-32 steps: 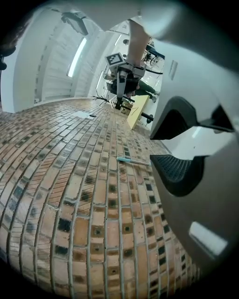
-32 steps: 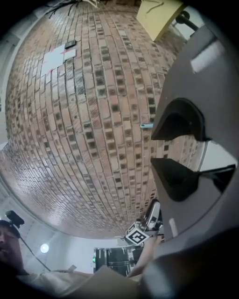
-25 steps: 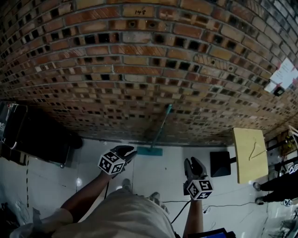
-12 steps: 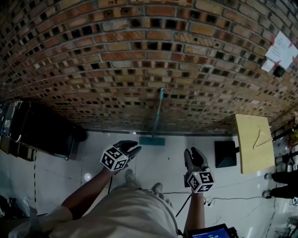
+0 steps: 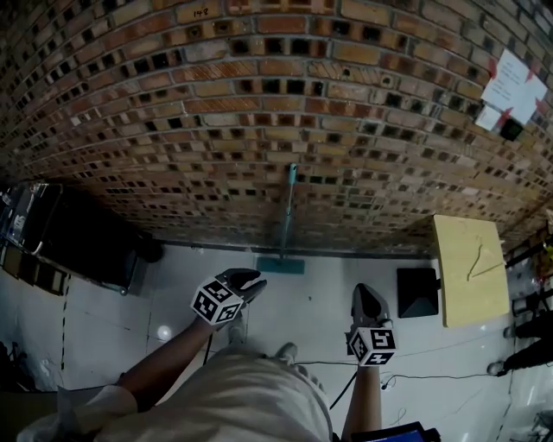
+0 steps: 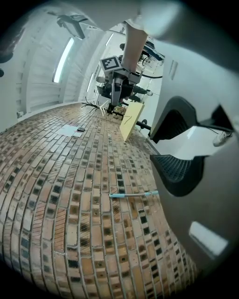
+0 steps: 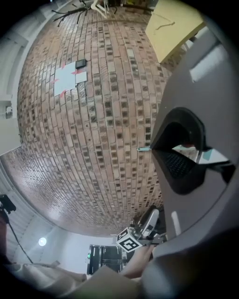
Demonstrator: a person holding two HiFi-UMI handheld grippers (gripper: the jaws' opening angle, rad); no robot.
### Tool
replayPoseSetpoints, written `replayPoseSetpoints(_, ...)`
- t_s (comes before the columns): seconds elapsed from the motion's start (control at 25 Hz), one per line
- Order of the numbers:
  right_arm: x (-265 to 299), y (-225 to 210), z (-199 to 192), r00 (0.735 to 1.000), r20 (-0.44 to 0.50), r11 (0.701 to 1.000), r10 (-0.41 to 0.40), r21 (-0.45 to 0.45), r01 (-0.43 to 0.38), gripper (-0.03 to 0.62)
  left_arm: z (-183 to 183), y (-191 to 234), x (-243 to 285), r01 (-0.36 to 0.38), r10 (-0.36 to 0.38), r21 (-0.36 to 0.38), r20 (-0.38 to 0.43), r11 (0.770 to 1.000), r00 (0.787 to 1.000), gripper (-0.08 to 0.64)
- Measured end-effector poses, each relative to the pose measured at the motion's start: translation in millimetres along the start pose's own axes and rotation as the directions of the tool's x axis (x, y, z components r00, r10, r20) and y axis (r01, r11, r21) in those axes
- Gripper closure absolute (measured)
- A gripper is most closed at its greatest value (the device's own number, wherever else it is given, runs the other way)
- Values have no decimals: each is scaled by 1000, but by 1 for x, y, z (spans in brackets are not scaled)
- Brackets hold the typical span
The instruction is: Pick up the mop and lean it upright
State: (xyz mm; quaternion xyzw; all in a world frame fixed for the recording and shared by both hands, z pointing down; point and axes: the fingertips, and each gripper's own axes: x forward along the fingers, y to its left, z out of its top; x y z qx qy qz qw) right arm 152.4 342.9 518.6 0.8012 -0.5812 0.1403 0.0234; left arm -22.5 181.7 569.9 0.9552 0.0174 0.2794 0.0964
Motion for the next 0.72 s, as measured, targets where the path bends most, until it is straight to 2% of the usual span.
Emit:
replayPoseSetpoints(0.24,-25,-20,-25,1000,-18,999,-18,49,19,592,-14,-26,5,-11,11,-26,-2,1000,1000,439)
replayPoseSetpoints(0.44,-23,-28,-16,1000,4,999,-12,48,12,592,-12,-29,6,-23,23,-30,13,999,1000,439)
replayPoseSetpoints(0.72,-38,-25,-25,1000,-8,996,-6,87,7,592,-29,-50,1,-14,13,-66,-5,998,1000,437)
